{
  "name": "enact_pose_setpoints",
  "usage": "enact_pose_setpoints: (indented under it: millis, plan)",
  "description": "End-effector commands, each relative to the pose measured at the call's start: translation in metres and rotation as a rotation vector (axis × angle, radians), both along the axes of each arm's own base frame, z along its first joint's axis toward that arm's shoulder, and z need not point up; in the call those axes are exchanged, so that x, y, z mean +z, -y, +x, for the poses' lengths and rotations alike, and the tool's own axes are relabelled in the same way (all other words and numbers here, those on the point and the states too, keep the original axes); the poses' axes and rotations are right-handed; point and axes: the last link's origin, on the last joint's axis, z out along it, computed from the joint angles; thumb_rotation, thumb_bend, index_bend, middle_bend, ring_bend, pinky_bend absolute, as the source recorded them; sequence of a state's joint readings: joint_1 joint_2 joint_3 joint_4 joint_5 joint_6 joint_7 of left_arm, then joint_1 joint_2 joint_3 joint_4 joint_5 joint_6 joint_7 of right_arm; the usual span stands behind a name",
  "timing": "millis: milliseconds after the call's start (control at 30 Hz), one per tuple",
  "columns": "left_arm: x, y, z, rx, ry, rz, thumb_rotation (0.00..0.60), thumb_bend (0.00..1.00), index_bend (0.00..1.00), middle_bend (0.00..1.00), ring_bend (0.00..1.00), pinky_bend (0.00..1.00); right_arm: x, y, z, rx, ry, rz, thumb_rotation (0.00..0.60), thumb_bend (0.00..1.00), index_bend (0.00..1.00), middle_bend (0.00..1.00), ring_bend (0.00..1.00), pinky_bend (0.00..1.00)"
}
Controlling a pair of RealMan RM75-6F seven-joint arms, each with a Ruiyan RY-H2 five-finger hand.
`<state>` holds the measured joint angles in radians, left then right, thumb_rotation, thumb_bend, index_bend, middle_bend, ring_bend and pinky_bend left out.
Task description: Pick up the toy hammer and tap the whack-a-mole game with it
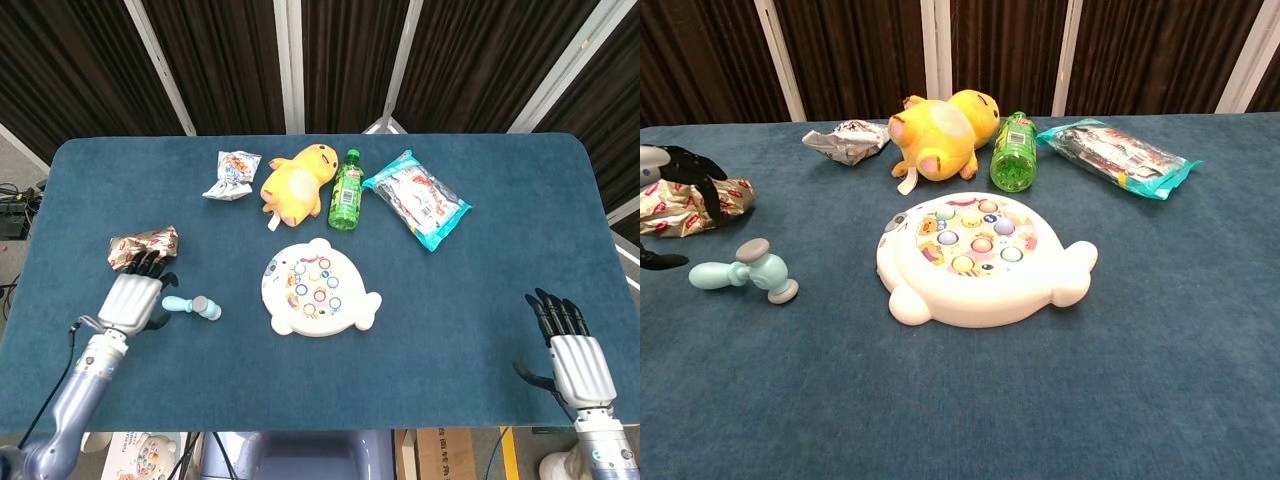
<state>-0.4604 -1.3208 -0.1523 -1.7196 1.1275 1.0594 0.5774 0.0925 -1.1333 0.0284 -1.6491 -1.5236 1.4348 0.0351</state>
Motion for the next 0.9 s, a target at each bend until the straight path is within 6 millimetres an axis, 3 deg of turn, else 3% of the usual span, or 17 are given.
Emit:
enact_pose_setpoints:
  millis: [33, 367, 900]
  plan:
    - [-0.006, -0.002, 0.003, -0.004, -0.01, -0.01, 0.6, 0.3, 0.41, 0.11, 0.0, 0.07, 0.0, 0.0, 0.0, -0.002, 0.001, 0.001, 0.6, 0.22, 0.0, 0.0, 0.0, 0.0]
    - [-0.027, -0.005, 0.005, -0.001, -0.035, -0.041, 0.6, 0.32, 0.46, 0.11, 0.0, 0.07, 0.001, 0.0, -0.001, -0.006, 0.002, 0.003, 0.6, 0.22, 0.0, 0.0, 0.0, 0.0]
    - [-0.039, -0.008, 0.008, 0.007, -0.025, -0.048, 0.6, 0.36, 0.46, 0.12, 0.0, 0.07, 0.002, 0.0, -0.002, -0.009, 0.006, 0.003, 0.6, 0.22, 0.0, 0.0, 0.0, 0.0]
